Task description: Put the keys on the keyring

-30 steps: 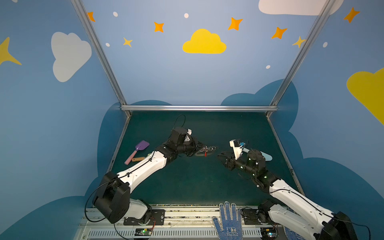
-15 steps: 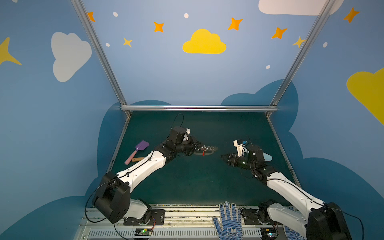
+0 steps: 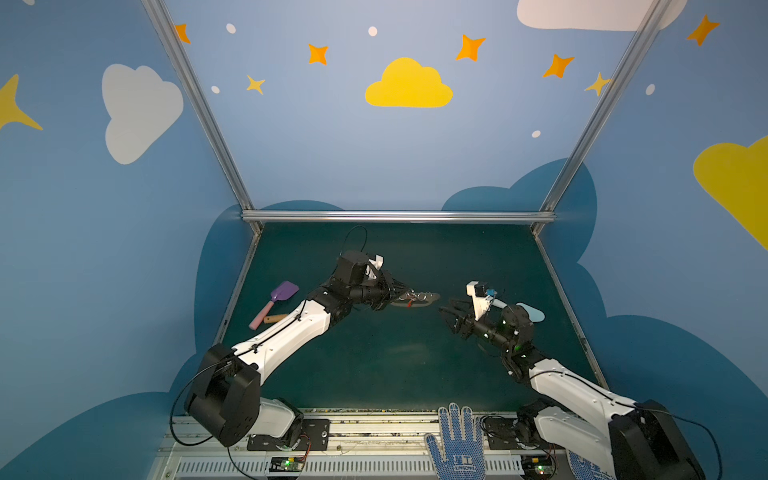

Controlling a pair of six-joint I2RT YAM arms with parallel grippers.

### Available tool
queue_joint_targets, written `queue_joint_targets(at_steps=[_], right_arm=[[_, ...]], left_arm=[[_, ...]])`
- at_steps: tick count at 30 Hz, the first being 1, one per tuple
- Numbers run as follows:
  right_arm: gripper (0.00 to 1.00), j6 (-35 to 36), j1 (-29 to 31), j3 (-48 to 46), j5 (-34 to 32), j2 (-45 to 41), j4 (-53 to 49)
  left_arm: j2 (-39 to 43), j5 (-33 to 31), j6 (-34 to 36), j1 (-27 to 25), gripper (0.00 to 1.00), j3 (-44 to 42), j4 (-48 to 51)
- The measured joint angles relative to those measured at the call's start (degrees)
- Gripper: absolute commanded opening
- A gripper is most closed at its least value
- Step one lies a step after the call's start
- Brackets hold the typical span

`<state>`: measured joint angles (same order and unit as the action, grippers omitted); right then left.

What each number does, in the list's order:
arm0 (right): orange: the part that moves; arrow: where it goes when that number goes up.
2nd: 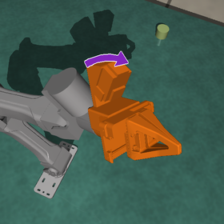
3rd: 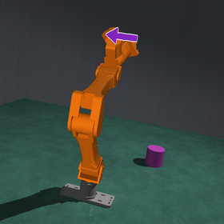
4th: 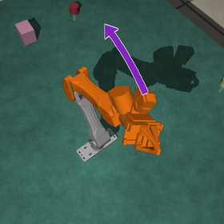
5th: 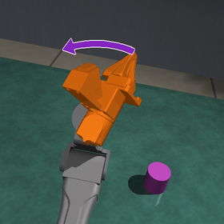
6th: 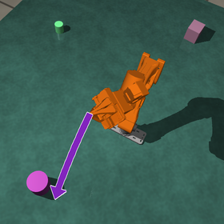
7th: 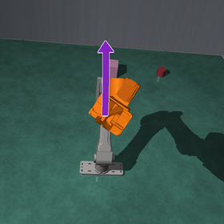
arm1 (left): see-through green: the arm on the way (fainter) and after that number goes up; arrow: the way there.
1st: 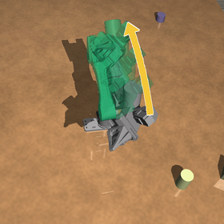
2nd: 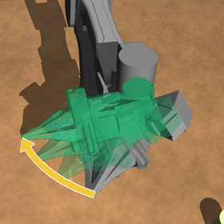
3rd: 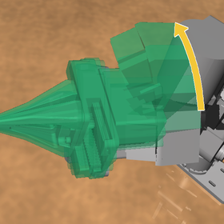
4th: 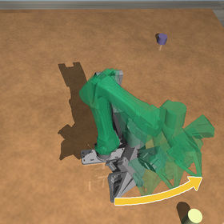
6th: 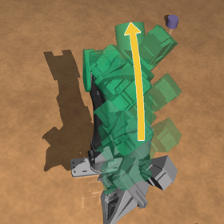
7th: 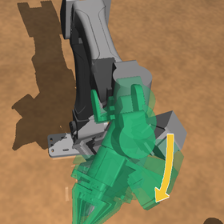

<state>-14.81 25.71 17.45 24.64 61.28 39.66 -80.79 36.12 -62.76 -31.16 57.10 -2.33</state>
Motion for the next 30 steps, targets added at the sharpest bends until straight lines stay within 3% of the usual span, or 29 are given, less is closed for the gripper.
queue_joint_targets(at_steps=[10,12,14,16,18,22,24,30], right_arm=[[0.56,0.9,0.4,2.8,3.6,7.2,9.5],[0.44,1.1,0.5,3.7,4.5,7.8,10.3],[0.22,1.5,0.7,4.4,5.6,8.0,10.6],[0.11,1.8,0.9,5.0,6.6,7.9,10.3],[0.02,2.3,1.2,5.2,8.4,7.2,9.2],[0.00,4.8,2.6,6.3,8.8,3.8,3.0],[0.00,6.4,3.2,6.9,7.7,1.4,-1.2],[0.00,11.3,6.4,9.4,2.9,-3.8,-15.8]], left_arm=[[0.0,3.6,-1.7,0.0,0.04,0.0,-3.1],[0.0,4.0,-2.0,0.0,0.04,0.0,-3.5],[0.0,4.2,-2.2,0.0,0.04,0.1,-3.7],[0.0,4.0,-2.3,0.0,0.04,0.1,-3.8],[0.0,3.1,-2.4,0.5,0.04,0.1,-4.0],[0.0,2.8,-2.4,1.2,0.04,0.1,-3.9],[0.0,2.9,-2.5,1.4,0.10,0.1,-3.9],[1.2,2.0,-2.7,3.2,0.46,-1.4,-3.8]])
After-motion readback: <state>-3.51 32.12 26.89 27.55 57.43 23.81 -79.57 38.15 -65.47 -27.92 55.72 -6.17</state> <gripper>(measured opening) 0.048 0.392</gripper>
